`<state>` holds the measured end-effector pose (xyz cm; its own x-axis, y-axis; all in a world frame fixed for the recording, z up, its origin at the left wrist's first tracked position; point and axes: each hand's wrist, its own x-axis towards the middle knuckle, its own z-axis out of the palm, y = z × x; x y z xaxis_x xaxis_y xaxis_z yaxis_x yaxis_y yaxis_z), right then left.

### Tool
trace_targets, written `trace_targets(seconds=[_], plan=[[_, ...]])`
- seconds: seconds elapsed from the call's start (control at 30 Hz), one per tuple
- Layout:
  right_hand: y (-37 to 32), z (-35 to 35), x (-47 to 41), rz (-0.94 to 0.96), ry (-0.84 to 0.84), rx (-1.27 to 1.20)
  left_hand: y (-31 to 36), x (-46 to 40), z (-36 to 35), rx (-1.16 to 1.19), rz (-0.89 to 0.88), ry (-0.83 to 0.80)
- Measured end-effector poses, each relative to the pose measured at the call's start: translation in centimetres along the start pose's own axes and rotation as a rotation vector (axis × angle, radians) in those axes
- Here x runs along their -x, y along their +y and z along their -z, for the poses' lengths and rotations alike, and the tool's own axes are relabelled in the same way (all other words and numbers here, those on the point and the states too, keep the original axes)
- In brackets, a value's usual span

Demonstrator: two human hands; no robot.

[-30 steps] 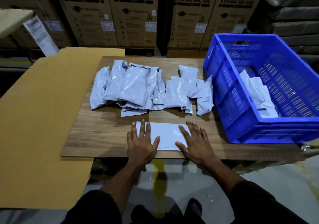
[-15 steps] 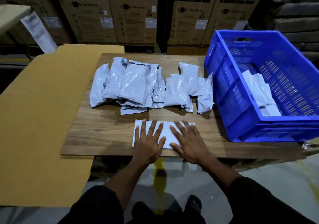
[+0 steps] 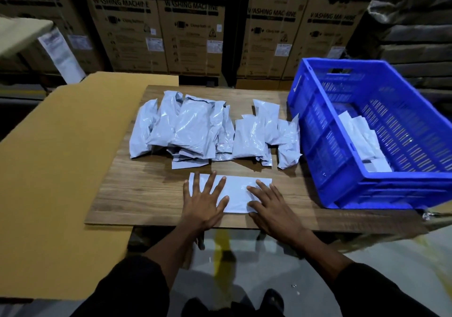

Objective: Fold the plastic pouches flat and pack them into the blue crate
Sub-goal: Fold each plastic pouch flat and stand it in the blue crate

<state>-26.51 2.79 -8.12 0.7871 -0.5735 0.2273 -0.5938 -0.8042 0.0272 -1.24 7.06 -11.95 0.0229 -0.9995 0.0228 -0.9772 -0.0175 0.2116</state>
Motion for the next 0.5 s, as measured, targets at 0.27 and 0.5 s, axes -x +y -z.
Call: trace_targets(seconds=[0.27,0.5], plan=[[-0.5,0.4,-1.0,-0.068,0.087,-0.086,0.4,1.2,0.6,-0.117,-0.272,0.198],[-0.8,2.0,0.3,0.427,0.069,0.091,-0.3,1.1,1.3,-0.164,-0.238,0.239]])
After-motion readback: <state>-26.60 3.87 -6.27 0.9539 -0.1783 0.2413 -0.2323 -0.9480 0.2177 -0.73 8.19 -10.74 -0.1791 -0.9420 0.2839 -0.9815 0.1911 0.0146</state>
